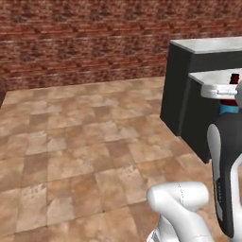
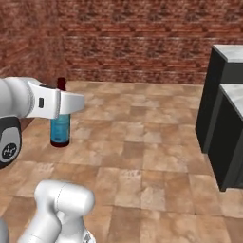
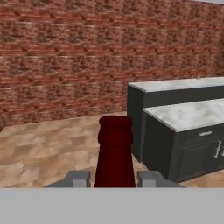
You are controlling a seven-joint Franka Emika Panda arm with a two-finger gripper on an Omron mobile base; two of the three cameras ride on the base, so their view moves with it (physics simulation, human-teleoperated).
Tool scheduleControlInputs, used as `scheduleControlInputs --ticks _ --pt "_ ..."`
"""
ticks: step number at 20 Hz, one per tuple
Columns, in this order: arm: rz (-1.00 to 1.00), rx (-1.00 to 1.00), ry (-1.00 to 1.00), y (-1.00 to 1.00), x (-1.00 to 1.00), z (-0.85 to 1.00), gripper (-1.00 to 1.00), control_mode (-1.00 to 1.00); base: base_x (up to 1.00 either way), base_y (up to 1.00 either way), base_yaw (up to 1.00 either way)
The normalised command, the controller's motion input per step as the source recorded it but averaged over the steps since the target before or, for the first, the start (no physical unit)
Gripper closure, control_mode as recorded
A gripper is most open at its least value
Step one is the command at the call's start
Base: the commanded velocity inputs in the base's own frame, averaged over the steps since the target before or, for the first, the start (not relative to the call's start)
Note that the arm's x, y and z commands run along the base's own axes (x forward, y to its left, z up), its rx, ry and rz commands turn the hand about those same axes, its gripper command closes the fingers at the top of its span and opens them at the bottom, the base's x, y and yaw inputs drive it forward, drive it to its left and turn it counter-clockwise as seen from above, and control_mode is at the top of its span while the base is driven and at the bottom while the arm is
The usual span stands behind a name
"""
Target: Get the candle and the beer from the cabinet and move them to the dining counter.
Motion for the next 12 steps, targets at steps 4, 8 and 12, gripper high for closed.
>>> scheduleControlInputs --ticks 4,8,12 --pt "0.0 0.0 0.0 0.0 0.0 0.0 1.0 1.0 1.0 0.31 0.03" --pt "0.0 0.0 0.0 0.0 0.0 0.0 1.0 1.0 1.0 0.29 0.01" --pt "0.0 0.0 0.0 0.0 0.0 0.0 1.0 1.0 1.0 0.33 0.0"
